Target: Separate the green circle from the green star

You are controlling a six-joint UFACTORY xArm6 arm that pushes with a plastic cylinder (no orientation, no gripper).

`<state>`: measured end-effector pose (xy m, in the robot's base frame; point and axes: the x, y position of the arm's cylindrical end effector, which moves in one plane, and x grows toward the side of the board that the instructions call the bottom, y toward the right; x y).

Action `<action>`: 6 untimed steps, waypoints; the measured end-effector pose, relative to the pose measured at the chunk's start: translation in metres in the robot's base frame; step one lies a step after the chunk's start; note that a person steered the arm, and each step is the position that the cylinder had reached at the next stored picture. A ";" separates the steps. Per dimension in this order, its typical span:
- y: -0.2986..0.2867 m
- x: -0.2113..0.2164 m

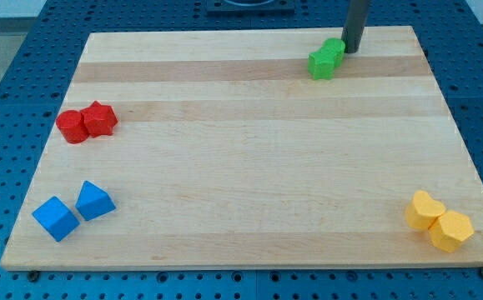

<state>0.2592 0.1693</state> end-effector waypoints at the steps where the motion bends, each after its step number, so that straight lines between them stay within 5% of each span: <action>1: -0.019 0.007; 6: -0.117 0.000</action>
<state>0.2596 0.0525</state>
